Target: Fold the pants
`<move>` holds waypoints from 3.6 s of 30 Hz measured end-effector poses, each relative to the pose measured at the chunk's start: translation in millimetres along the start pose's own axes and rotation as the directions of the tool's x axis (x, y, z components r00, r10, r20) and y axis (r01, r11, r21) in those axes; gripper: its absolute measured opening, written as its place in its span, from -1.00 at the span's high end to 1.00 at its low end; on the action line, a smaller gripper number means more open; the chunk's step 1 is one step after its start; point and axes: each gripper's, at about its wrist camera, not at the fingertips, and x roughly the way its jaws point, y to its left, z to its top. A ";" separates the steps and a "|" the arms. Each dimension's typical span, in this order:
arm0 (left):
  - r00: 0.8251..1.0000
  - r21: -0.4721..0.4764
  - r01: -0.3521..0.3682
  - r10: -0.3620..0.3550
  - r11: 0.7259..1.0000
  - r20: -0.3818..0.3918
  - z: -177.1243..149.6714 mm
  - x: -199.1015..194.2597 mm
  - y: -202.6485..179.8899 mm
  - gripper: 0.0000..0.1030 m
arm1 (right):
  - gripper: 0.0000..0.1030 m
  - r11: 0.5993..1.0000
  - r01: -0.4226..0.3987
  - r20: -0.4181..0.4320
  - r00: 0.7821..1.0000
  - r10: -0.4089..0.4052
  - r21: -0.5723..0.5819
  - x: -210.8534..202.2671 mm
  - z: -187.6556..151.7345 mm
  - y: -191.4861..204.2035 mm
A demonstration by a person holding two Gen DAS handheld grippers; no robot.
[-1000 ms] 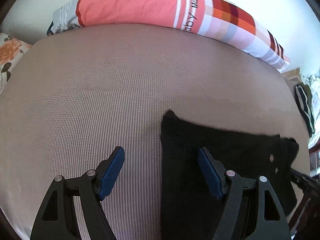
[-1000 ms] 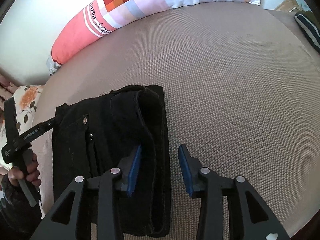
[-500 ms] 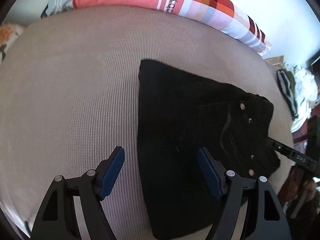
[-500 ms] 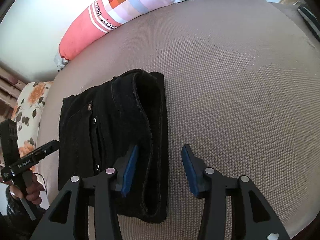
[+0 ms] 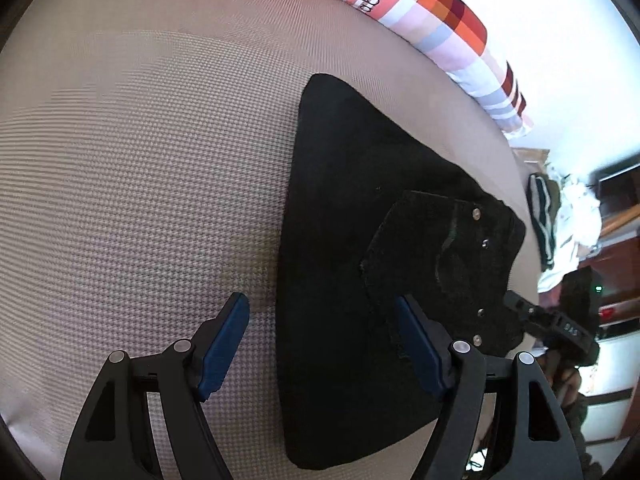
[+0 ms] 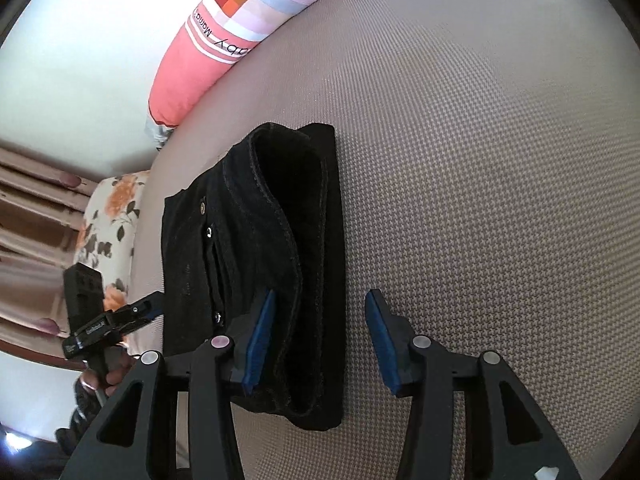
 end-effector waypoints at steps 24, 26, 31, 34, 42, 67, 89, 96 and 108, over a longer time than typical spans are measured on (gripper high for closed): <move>0.987 -0.017 0.139 -0.140 0.990 -0.077 33.8 25.0 -10.0 -0.46 | 0.14 0.977 -0.215 -0.141 0.967 0.214 0.007 25.3 21.7 -14.0; 0.987 -0.013 0.147 -0.148 0.989 -0.069 36.2 26.8 -11.2 -0.46 | 0.14 0.974 -0.224 -0.143 0.964 0.223 0.005 28.0 22.8 -12.1; 0.987 0.053 0.146 -0.142 0.988 -0.076 34.5 28.8 -17.9 -0.46 | 0.16 0.962 -0.272 -0.158 0.950 0.269 0.002 36.4 26.7 -9.8; 0.985 0.080 0.157 -0.150 0.984 -0.087 32.1 30.7 -21.6 -0.46 | 0.16 0.958 -0.288 -0.171 0.943 0.284 0.003 42.5 28.8 -6.5; 0.965 0.034 0.249 -0.245 0.968 -0.095 26.7 26.5 -7.6 -0.45 | 0.21 0.954 -0.299 -0.174 0.940 0.292 -0.013 45.5 30.3 -4.3; 1.000 0.121 0.016 -0.014 0.992 -0.014 15.9 34.1 -38.7 0.21 | 0.28 0.970 -0.243 -0.109 0.965 0.240 -0.016 33.8 19.7 -12.3; 0.980 0.199 -0.156 0.126 0.968 0.155 -2.5 14.6 -80.2 0.69 | 0.59 0.997 -0.065 0.002 0.998 0.065 -0.028 21.1 4.2 53.1; 0.985 0.185 -0.104 0.075 0.977 0.156 -3.2 -2.7 -74.3 0.70 | 0.60 0.991 -0.129 0.006 0.992 0.129 -0.020 15.6 8.5 68.5; 0.971 0.188 -0.139 0.096 0.972 0.221 23.5 -24.1 -72.3 0.70 | 0.62 0.984 -0.173 -0.003 0.985 0.173 -0.047 37.1 31.4 97.5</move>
